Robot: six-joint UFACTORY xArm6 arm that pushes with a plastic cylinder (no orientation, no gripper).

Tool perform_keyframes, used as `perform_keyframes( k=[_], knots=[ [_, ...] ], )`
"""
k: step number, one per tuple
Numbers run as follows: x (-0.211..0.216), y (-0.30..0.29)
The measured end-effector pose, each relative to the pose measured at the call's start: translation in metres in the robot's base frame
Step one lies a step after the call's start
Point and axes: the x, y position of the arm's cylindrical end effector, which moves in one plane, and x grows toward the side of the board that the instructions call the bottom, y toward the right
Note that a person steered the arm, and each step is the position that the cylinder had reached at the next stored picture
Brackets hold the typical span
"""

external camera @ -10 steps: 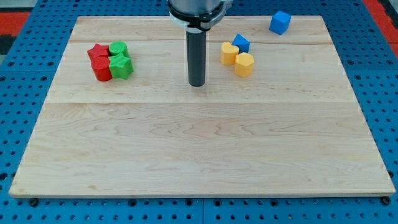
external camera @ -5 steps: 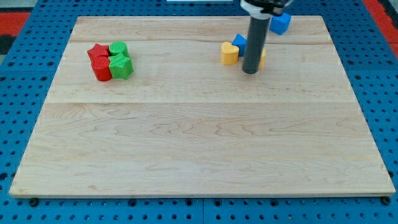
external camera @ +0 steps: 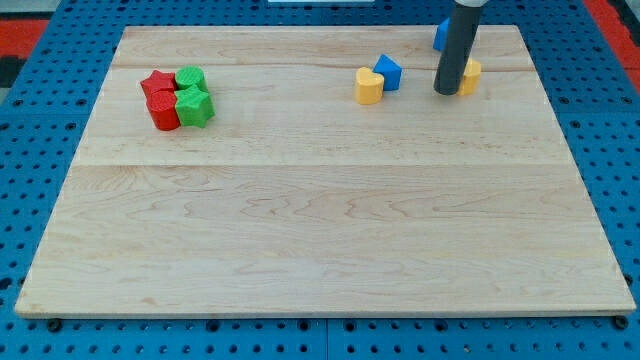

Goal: Place the yellow hexagon close to blue cube

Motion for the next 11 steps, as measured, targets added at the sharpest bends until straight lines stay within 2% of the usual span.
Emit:
perform_keyframes(
  k=[1, 4, 6, 7, 8, 9, 10, 11],
  knots=[
    [0.017, 0.008],
    [-0.055, 0.035],
    [-0.021, 0.026],
    [0.003, -0.014],
    [0.015, -0.085],
    [-0.003, -0.143],
    [-0.031, -0.157],
    [-0.039, -0.144]
  ],
)
